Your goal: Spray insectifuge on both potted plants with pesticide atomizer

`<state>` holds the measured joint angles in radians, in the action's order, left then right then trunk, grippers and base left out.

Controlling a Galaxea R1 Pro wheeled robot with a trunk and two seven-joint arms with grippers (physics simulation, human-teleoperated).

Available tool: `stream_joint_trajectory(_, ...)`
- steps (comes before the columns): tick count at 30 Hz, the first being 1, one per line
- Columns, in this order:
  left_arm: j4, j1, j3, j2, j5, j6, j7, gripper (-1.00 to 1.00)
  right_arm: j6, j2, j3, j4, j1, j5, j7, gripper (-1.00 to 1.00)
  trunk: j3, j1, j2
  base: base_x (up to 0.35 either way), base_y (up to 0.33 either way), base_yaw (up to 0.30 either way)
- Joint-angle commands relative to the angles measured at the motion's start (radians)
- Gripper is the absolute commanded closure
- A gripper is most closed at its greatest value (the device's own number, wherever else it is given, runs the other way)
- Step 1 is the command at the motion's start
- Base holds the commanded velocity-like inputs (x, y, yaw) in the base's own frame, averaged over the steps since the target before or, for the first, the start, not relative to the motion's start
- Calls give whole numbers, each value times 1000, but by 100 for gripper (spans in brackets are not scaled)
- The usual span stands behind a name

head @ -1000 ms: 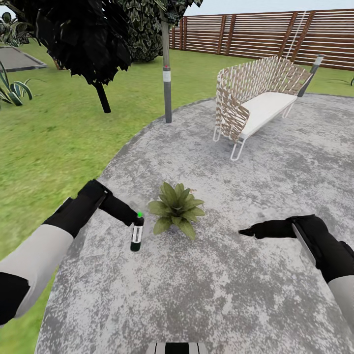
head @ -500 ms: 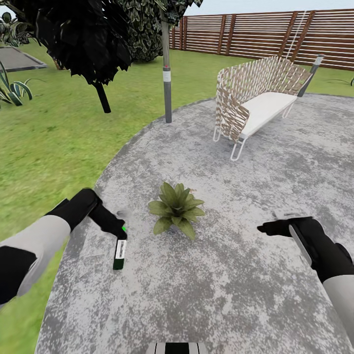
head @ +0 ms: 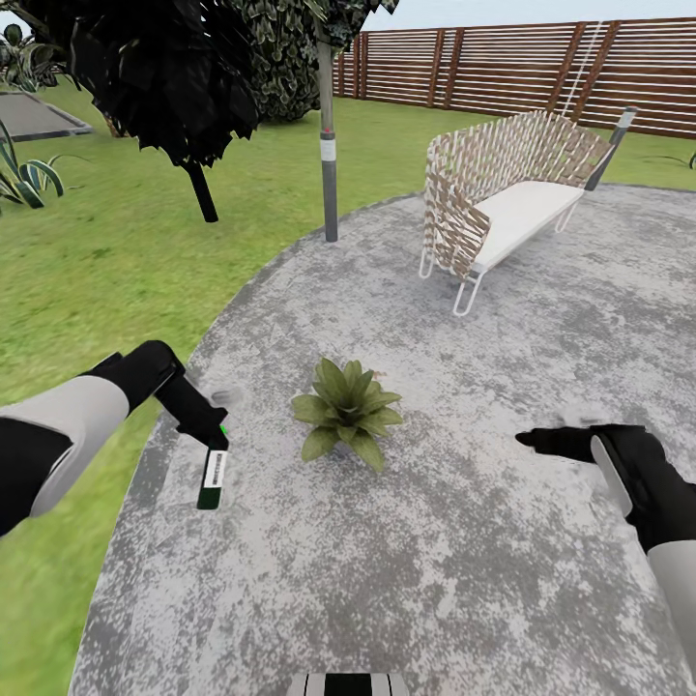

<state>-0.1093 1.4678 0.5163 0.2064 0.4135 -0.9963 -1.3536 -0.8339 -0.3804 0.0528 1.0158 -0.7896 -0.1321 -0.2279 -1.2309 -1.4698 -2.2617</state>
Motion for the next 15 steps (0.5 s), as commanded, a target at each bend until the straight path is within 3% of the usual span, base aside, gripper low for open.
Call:
stream_joint_trajectory(1, 2, 3, -1, 0, 10, -10, -9, 100, -6, 0, 24, 1, 0, -6, -1, -100, -1, 0, 0, 0, 0, 0)
stream_joint_trajectory(4, 7, 6, 3, 1, 10, -10, -11, 100, -7, 0, 60, 1, 0, -6, -2, -100, -1, 0, 0, 0, 0, -7)
stream_joint_trajectory(6, 8, 6, 5, 1, 10, -10, -12, 100, -8, 0, 63, 1, 0, -6, -2, -100, -1, 0, 0, 0, 0, -97)
stream_joint_trajectory(15, 8, 6, 5, 0, 11, -10, -13, 100, -12, 0, 65, 1, 0, -6, -2, -100, -1, 0, 0, 0, 0, -241)
